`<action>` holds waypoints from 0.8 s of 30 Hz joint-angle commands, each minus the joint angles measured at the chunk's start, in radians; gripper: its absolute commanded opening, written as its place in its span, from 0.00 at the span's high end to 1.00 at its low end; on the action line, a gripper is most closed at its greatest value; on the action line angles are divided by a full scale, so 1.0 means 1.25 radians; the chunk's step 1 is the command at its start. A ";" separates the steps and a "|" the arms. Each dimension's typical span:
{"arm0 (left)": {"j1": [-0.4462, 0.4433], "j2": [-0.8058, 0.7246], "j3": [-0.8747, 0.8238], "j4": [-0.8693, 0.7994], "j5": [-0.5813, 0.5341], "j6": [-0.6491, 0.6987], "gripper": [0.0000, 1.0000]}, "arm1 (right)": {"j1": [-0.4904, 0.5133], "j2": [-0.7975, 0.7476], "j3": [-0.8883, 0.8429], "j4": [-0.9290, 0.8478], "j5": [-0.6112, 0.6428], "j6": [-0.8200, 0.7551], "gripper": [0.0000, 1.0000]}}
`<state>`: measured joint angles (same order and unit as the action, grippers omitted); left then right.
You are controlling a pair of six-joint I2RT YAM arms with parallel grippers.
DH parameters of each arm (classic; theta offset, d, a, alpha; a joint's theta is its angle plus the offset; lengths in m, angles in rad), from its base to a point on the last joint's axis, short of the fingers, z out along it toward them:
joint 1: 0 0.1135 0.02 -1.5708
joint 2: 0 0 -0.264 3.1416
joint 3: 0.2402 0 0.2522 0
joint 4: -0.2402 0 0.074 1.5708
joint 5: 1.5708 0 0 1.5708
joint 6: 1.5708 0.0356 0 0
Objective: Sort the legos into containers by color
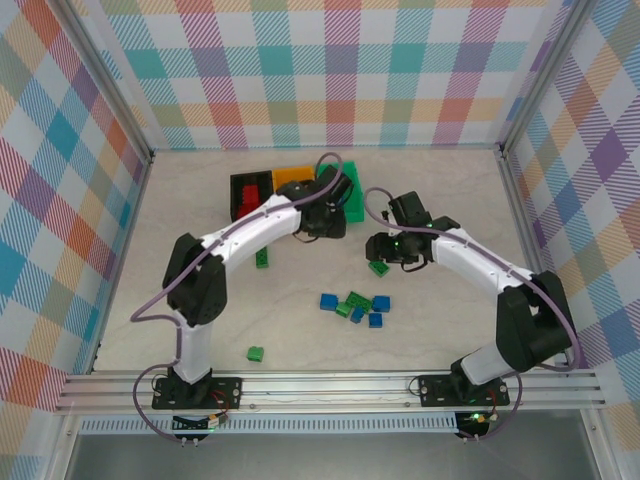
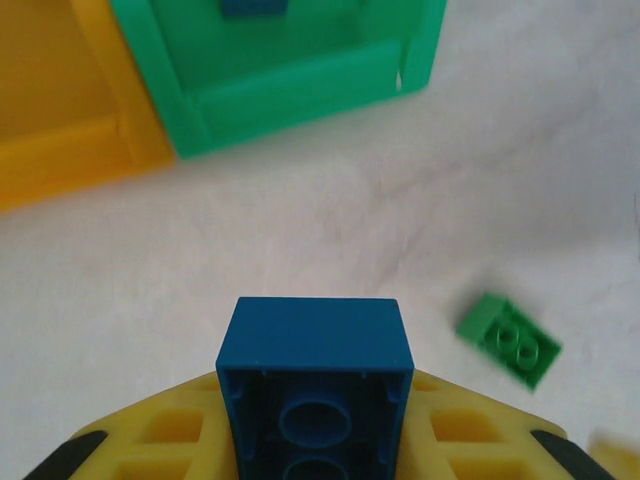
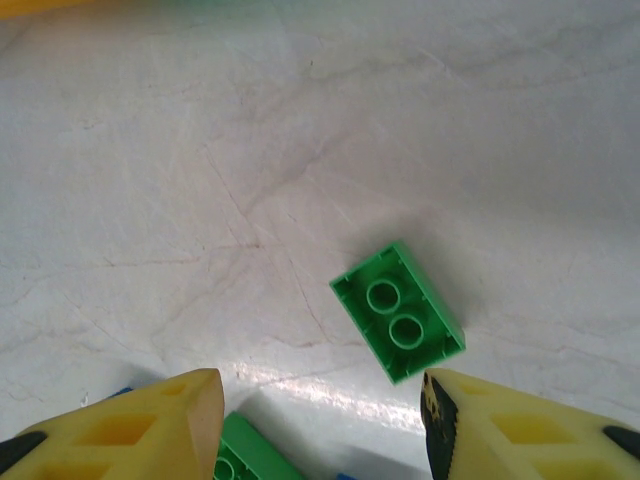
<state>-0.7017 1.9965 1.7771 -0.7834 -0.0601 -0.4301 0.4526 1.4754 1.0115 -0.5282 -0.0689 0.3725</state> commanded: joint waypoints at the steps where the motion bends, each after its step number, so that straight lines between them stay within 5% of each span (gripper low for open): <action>1: 0.035 0.066 0.099 -0.013 0.032 -0.010 0.69 | 0.005 -0.042 -0.029 -0.013 -0.014 -0.008 0.44; 10: 0.089 0.295 0.449 -0.077 0.080 -0.020 0.63 | 0.005 -0.097 -0.095 -0.011 -0.038 0.002 0.44; 13: 0.103 0.330 0.503 -0.082 0.072 -0.041 0.47 | 0.005 -0.106 -0.108 -0.005 -0.052 0.008 0.44; 16: 0.105 0.313 0.484 -0.061 0.075 -0.055 0.34 | 0.006 -0.111 -0.118 -0.002 -0.066 0.015 0.44; 24: 0.075 0.100 0.155 0.115 0.092 -0.068 0.32 | 0.005 -0.077 -0.133 0.040 -0.121 0.039 0.44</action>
<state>-0.5861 2.2597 2.0720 -0.7296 0.0372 -0.4934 0.4526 1.3605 0.8562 -0.5117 -0.1684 0.4004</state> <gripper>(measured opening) 0.679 0.560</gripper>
